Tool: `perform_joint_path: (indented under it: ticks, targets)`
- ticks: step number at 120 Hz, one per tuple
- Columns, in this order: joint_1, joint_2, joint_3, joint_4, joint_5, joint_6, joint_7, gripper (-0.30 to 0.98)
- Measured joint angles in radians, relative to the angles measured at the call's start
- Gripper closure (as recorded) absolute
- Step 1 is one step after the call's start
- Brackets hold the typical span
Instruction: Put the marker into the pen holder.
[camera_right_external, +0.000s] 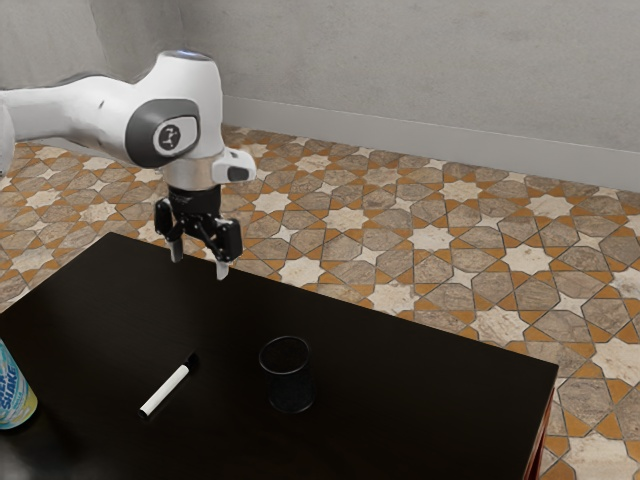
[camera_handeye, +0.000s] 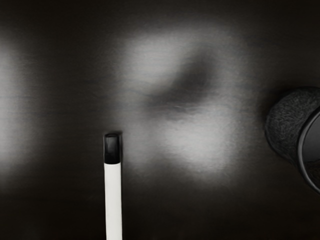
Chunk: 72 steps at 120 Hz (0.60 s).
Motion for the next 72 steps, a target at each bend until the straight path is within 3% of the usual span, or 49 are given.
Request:
perform_joint_path:
  ticks: [21, 47, 72]
  targets:
    - [0.018, 0.026, 0.0, -0.177, 0.018, 0.183, 0.009, 0.0]
    - [0.161, 0.066, 0.0, -0.284, 0.029, 0.371, 0.021, 0.0]
    - [0.136, 0.079, -0.001, -0.398, 0.009, 0.528, 0.025, 0.01]
